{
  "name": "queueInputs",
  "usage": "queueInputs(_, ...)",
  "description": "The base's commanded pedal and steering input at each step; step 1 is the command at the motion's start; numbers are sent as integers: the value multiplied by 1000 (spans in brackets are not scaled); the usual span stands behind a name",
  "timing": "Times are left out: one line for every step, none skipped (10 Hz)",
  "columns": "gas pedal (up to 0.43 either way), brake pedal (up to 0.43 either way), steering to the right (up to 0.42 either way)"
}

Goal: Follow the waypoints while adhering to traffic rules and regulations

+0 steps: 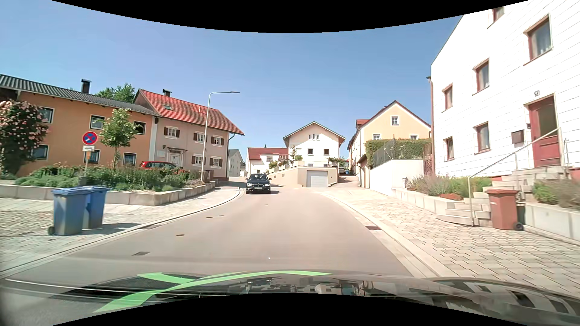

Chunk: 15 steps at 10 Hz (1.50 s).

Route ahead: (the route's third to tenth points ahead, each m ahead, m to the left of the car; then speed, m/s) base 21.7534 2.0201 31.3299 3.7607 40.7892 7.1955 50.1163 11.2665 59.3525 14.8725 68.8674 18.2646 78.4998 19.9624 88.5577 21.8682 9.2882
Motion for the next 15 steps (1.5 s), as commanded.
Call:
queueInputs(248, 0, 19)
queueInputs(248, 0, 13)
queueInputs(248, 0, 9)
queueInputs(248, 0, 4)
queueInputs(248, 0, 0)
queueInputs(248, 0, -7)
queueInputs(248, 0, -15)
queueInputs(260, 0, -21)
queueInputs(268, 0, -19)
queueInputs(268, 0, -26)
queueInputs(268, 0, -37)
queueInputs(268, 0, -46)
queueInputs(268, 0, -53)
queueInputs(268, 0, -59)
queueInputs(268, 0, -63)
